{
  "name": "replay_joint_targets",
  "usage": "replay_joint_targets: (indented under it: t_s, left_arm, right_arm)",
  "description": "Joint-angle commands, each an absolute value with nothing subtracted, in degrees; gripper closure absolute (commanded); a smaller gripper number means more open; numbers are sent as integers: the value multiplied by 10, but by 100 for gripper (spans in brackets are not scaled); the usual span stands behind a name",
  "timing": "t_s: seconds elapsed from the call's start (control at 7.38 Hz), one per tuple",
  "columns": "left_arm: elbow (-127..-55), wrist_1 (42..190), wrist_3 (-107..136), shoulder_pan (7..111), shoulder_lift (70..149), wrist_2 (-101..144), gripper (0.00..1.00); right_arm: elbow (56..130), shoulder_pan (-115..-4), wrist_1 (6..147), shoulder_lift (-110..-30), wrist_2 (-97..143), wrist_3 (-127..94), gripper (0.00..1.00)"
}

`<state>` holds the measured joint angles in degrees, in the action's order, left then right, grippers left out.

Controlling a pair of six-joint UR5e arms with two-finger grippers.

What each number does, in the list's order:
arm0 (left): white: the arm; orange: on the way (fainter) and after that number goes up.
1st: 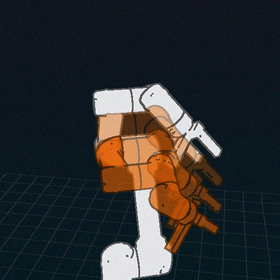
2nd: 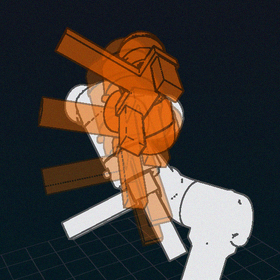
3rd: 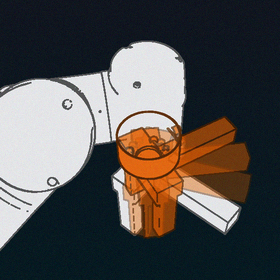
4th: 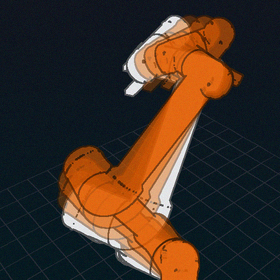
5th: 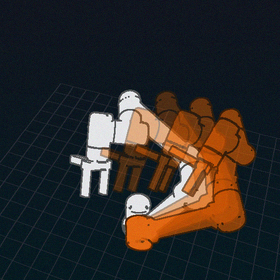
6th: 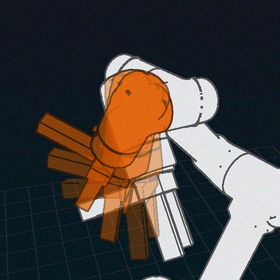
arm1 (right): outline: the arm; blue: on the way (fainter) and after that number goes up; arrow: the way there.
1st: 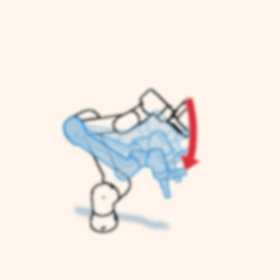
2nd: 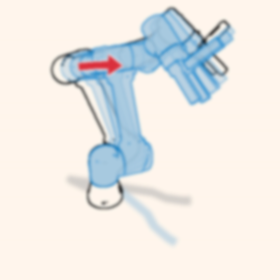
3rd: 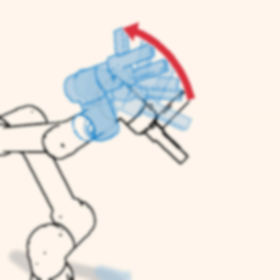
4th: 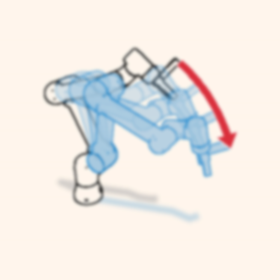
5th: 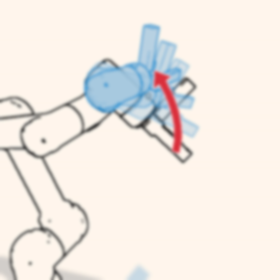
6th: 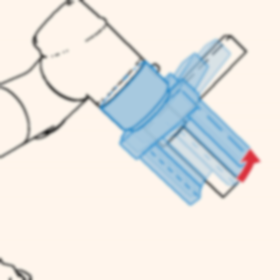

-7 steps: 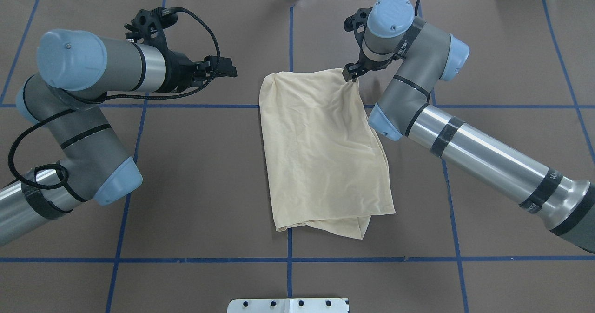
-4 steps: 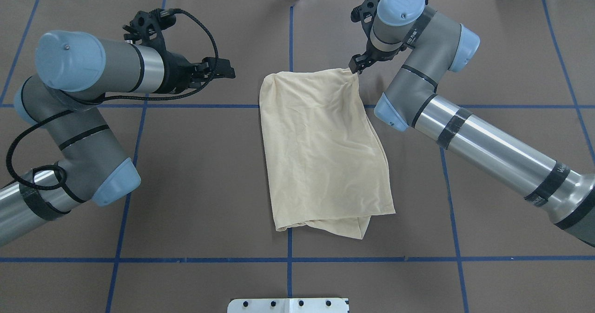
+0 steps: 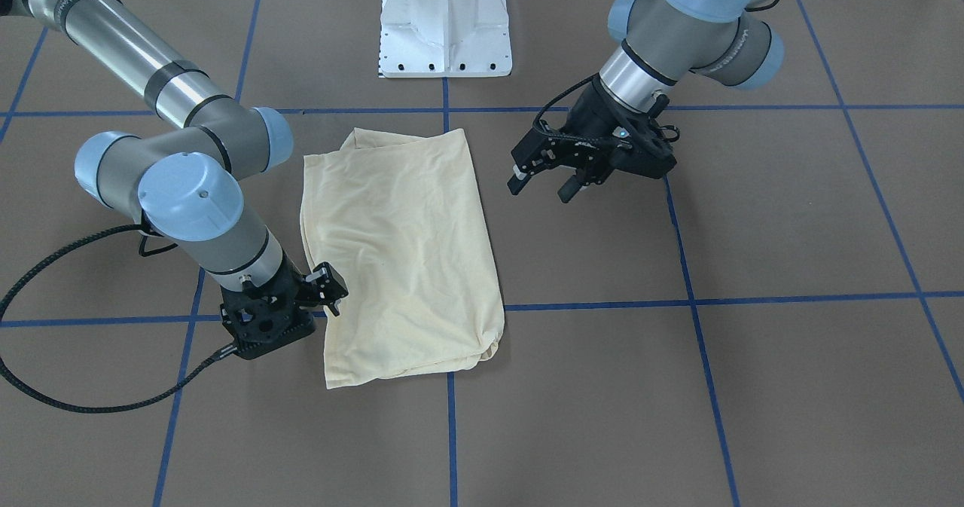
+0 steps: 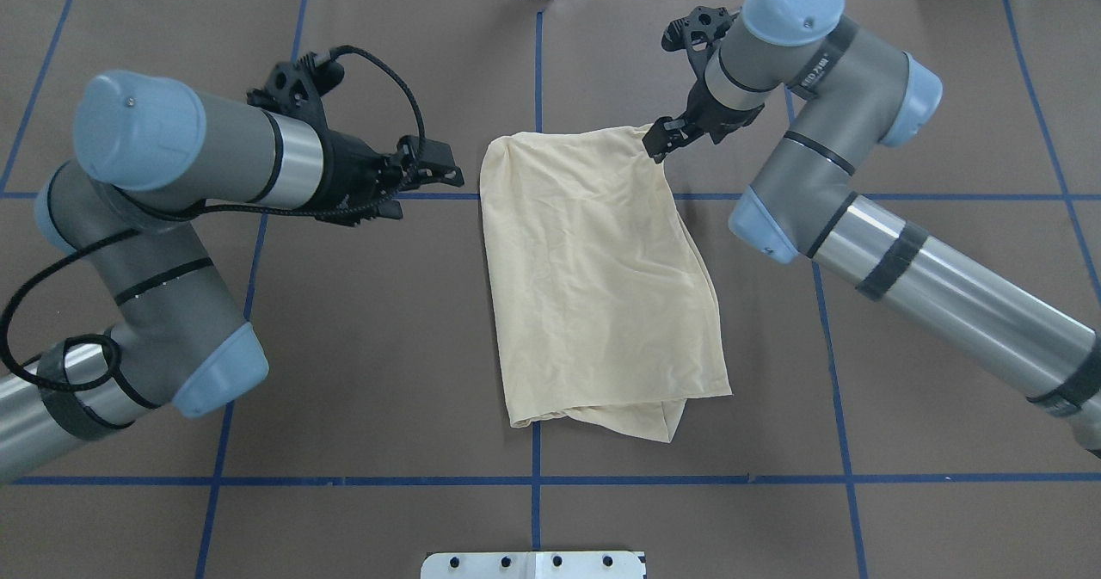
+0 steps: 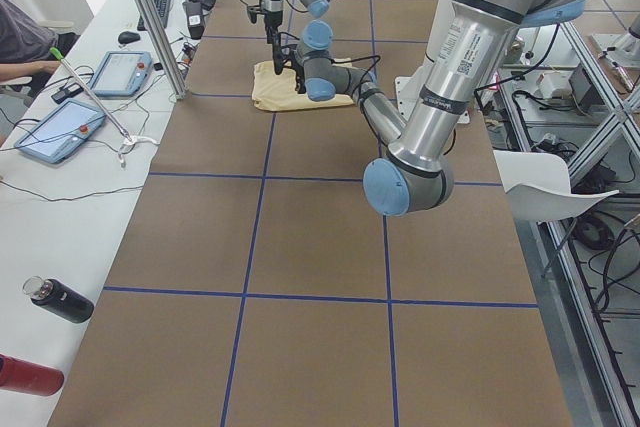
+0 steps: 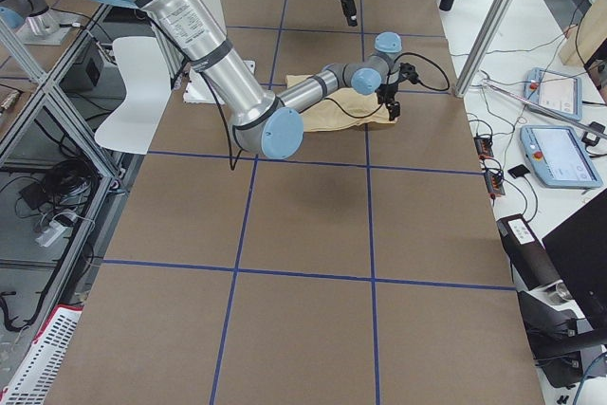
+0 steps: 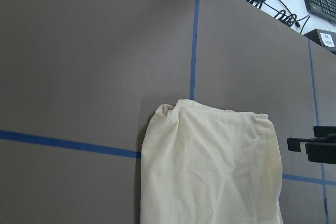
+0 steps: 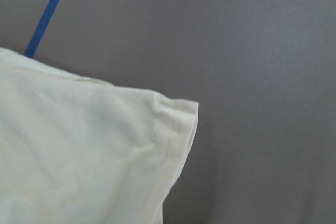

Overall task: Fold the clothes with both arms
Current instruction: 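Pull the far corner outward with the right gripper to flatten the shirt, then release the corner with the right gripper while the left gripper approaches the near corner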

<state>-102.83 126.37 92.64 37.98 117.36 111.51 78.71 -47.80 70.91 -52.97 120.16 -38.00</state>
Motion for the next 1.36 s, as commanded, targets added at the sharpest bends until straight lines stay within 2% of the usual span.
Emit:
replay_joint_targets:
  t_s: [0.0,0.14,0.41,0.54,0.95,1.22]
  left_arm:
    - [-1048,1260,1040,302,1174,1083,0]
    - [-1049,1261,1080,254,1173,1045,0]
    - [-1043,1260,1149,172,1173,979,0]
    - [-1021,1258,1149,149,1178,960,0]
    - [-940,1259,1147,148,1199,959,0]
    - [-941,1258,1145,148,1205,961,1]
  right_arm:
    - [883,-479,709,-611,1250,-465,0]
    - [904,-480,708,-638,1292,-506,0]
    - [995,-481,702,-712,1325,-583,0]
    - [1020,-481,702,-722,1328,-620,0]
    - [1020,-479,702,-722,1325,-633,0]
    - [1020,-479,702,-718,1326,-634,0]
